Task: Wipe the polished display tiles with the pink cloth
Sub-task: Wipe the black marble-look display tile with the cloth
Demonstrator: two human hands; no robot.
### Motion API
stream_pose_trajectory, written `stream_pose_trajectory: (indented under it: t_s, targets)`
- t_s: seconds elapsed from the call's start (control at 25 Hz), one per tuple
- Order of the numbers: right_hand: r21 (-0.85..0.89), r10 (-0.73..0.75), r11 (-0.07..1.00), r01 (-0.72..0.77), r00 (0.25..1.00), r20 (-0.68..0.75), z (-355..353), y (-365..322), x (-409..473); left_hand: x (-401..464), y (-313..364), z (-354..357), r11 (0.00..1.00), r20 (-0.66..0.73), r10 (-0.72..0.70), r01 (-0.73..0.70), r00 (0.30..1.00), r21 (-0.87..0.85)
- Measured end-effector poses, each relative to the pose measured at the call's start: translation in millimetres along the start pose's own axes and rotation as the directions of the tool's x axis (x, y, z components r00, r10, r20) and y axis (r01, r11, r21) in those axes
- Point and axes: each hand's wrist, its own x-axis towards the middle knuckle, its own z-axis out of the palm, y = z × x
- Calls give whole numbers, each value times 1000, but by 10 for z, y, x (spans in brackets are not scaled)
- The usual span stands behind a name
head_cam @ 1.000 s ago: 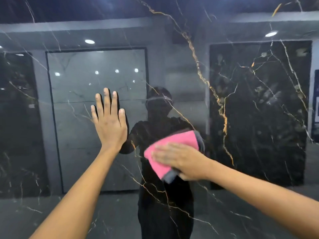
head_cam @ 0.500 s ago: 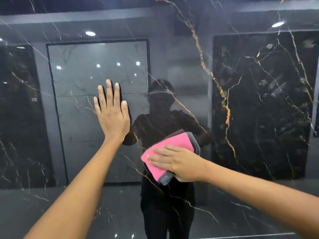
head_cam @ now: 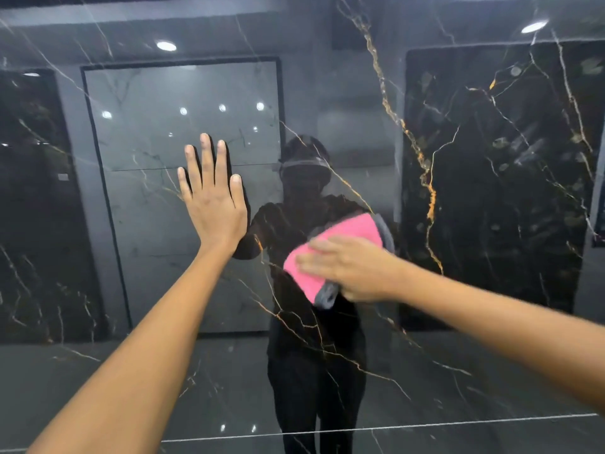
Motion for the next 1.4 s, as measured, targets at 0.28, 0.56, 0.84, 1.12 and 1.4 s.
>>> stream_pose_trajectory:
  t_s: [0.28,0.56,0.84,1.12,1.4]
  targets:
    - [289,701,710,-642,605,-377,-148,701,424,-5,-7,8,1000,3,4,-4,1000,-5]
    - [35,111,994,-108,990,-88,108,87,-133,3,-4,-11,1000,11,13,-13,1000,-9]
    - [209,385,913,-351,911,-150,579,-688,-255,-5,17,-66,999,24,4,-3,1000,-51]
    - [190,517,856,-481,783,-346,95,256,-277,-1283,31,-101,988,89,75,-61,993,-144]
    - [63,245,968,-243,969,-28,712,-970,-584,-1879,-48,137,1000,174,24,-22,984,-11]
